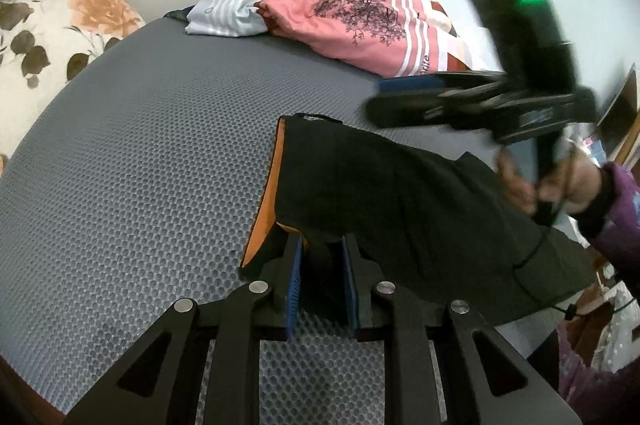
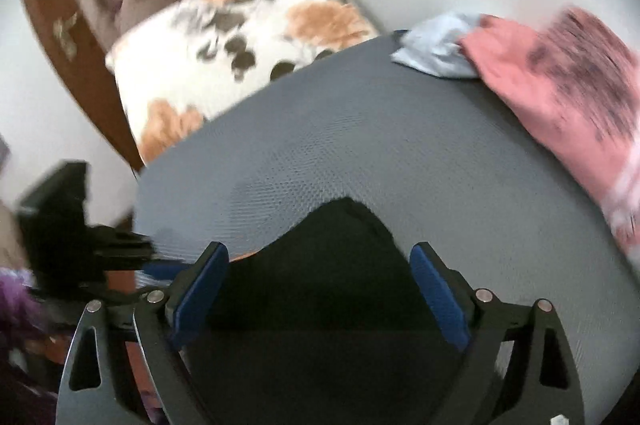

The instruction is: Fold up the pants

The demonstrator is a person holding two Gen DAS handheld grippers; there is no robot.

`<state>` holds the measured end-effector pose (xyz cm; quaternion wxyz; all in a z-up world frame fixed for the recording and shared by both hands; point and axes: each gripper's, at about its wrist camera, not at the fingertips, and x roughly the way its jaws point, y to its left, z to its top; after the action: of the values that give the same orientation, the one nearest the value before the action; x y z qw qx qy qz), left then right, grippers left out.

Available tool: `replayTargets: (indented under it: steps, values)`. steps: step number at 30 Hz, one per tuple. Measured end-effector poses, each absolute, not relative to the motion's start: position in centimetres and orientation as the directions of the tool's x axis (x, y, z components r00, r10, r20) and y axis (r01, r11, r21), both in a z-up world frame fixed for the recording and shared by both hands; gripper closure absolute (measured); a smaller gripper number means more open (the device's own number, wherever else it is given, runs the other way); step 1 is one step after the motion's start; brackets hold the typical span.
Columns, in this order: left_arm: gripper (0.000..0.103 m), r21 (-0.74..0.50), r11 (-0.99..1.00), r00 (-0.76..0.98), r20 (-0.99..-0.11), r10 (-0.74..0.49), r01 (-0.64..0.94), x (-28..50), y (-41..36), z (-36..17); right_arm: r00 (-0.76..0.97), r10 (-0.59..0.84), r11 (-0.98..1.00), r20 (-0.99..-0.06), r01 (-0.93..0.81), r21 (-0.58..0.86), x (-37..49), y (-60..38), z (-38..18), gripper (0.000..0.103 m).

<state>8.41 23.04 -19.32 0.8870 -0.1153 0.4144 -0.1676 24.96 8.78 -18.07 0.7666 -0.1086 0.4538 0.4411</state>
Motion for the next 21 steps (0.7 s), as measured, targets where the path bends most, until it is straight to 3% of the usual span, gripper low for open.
replayTargets:
  steps: [2, 4, 5, 6, 8, 9, 17, 21]
  values:
    - [0.081, -0.358, 0.913, 0.599, -0.693, -0.400, 0.196, 8.5, 23.3, -19.5, 0.207, 0.542, 0.564, -0.815, -0.808, 0.170, 25.2, 10.8, -19.3, 0.014]
    - [0.081, -0.370, 0.908, 0.598, -0.689, -0.410, 0.196, 8.5, 23.5, -19.6, 0.211, 0.490, 0.543, -0.846, -0.833, 0.107, 25.2, 12.2, -20.8, 0.047]
    - [0.081, -0.371, 0.908, 0.599, -0.688, -0.411, 0.197, 8.5, 23.5, -19.6, 0.204, 0.461, 0.539, -0.864, -0.838, 0.090, 25.3, 12.6, -21.7, 0.081]
    - [0.081, -0.371, 0.907, 0.600, -0.686, -0.412, 0.199, 8.5, 23.5, -19.6, 0.217, 0.411, 0.545, -0.885, -0.837, 0.048, 25.3, 13.1, -22.8, 0.087]
    - [0.081, -0.369, 0.907, 0.600, -0.685, -0.412, 0.202, 8.5, 23.5, -19.6, 0.224, 0.410, 0.550, -0.884, -0.834, 0.043, 25.2, 13.0, -23.4, 0.090]
    - [0.081, -0.370, 0.907, 0.601, -0.684, -0.413, 0.202, 8.4, 23.5, -19.6, 0.221, 0.416, 0.563, -0.882, -0.824, 0.059, 25.4, 12.7, -23.4, 0.099]
    - [0.081, -0.333, 0.919, 0.690, -0.615, -0.382, 0.212, 8.6, 23.6, -17.7, 0.226, 0.506, 0.700, -0.832, -0.671, 0.244, 29.1, 8.5, -23.5, 0.103]
    - [0.081, -0.363, 0.916, 0.661, -0.647, -0.380, 0.170, 9.7, 25.0, -18.9, 0.214, 0.643, 0.659, -0.736, -0.643, 0.389, 27.7, 5.9, -21.6, 0.094]
